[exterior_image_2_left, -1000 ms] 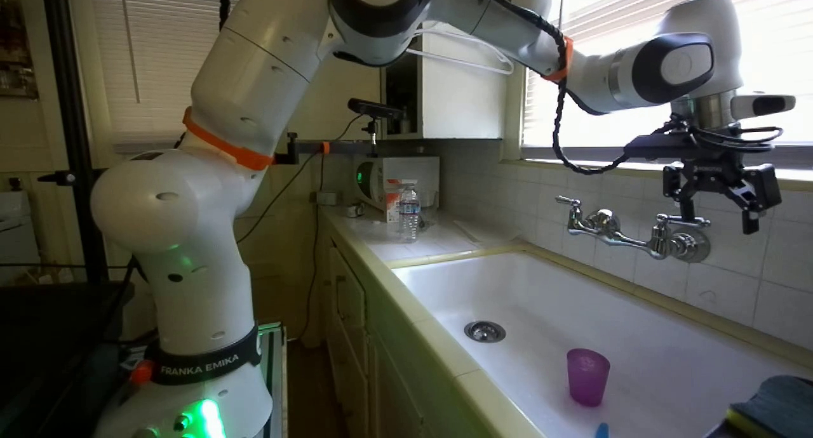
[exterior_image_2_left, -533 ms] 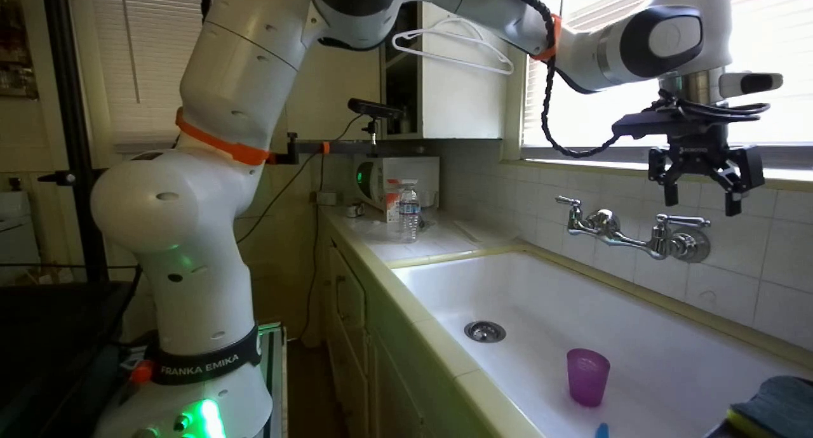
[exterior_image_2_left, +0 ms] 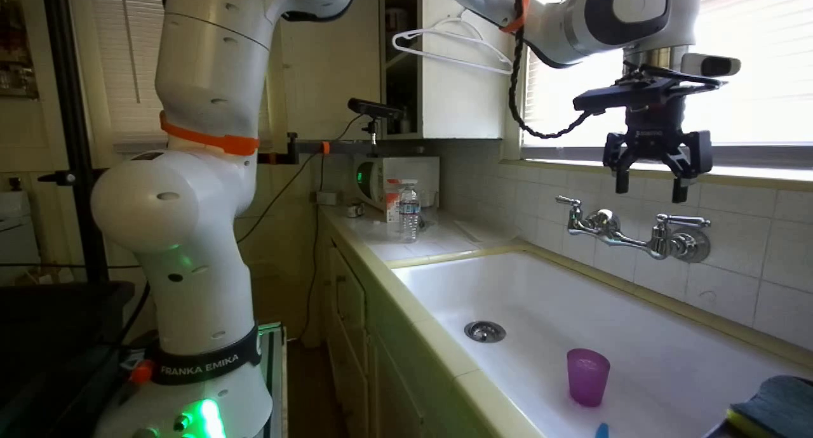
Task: Open then close the tap using the right handle
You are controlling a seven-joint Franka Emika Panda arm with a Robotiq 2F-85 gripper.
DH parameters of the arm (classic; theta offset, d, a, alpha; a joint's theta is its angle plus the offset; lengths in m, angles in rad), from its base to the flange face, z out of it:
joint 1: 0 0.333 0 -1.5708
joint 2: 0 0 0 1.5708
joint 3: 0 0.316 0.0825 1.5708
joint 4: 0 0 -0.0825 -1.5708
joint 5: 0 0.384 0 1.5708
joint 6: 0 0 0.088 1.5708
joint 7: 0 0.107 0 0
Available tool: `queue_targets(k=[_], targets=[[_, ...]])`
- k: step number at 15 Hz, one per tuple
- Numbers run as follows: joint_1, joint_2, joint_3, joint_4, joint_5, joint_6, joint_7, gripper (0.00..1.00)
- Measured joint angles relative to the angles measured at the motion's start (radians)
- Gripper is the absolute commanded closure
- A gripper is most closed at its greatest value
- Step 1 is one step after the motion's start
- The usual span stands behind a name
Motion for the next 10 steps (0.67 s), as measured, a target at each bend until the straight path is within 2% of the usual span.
queue_targets(k=[10], targets=[[0.011,-0.155,-0.002,-0.208,-0.001,-0.017,-0.101,0.00]])
